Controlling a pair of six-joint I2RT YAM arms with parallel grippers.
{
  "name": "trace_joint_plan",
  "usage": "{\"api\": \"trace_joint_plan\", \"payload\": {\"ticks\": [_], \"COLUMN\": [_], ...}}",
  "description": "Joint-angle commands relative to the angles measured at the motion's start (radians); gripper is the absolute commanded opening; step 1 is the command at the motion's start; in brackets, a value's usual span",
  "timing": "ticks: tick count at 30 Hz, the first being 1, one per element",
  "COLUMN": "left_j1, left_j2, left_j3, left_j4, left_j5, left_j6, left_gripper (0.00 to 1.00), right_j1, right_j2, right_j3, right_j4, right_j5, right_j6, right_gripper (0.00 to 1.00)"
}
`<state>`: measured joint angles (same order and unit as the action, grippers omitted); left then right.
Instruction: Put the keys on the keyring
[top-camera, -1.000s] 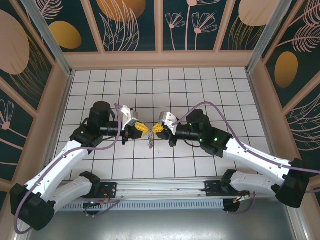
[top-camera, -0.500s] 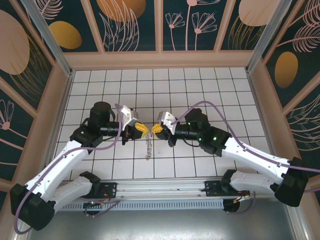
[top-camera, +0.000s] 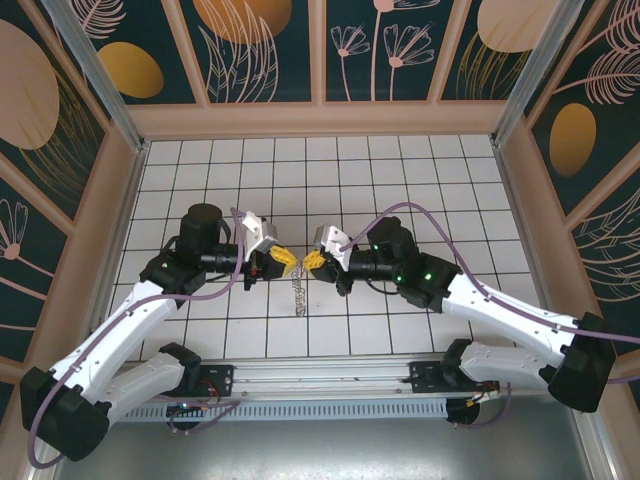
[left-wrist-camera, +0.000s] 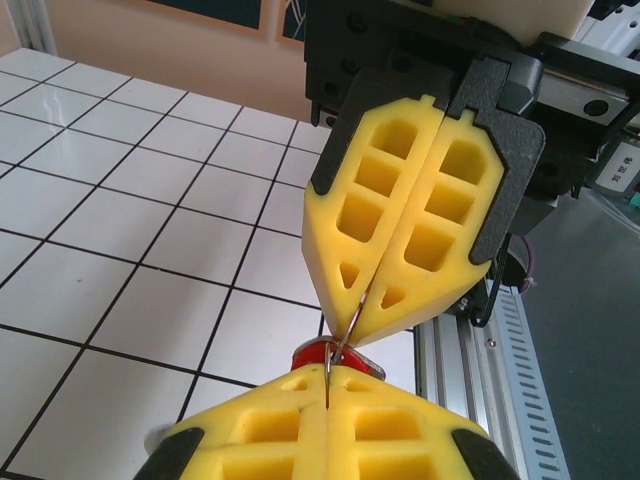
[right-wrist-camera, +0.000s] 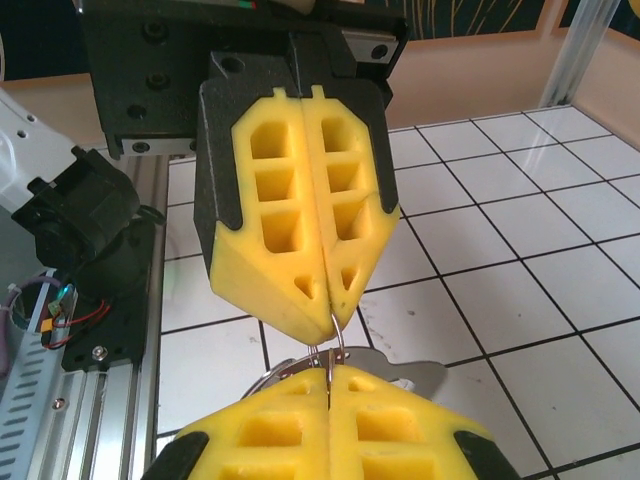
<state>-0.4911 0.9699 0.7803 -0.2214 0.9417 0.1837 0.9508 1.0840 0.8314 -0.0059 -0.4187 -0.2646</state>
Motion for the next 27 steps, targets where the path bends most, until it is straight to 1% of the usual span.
{"api": "trace_joint_plan", "payload": {"ticks": [1, 17, 27], "left_j1": [-0.006, -0.006, -0.006], "left_j2": [-0.003, 0.0, -0.018], "left_j3": [0.037, 0.037, -0.004], "left_j4": [0.033, 0.039, 0.156], "left_j5": [0.009, 0.01, 0.044], "left_j6": [0.021, 0.01, -0.081], "left_gripper": [0.0, 0.0, 0.0], "right_j1": [0.008, 0.012, 0.045], "right_j2": [0.011, -0.004, -0.068], "right_j3": [0.041, 0.026, -0.057], "right_j4": [-0.017, 0.001, 0.058], "right_j5": [-0.055, -0.046, 0.047], "right_j6": [-0.018, -0.029, -0.076], "right_gripper": [0.0, 0.0, 0.0]}}
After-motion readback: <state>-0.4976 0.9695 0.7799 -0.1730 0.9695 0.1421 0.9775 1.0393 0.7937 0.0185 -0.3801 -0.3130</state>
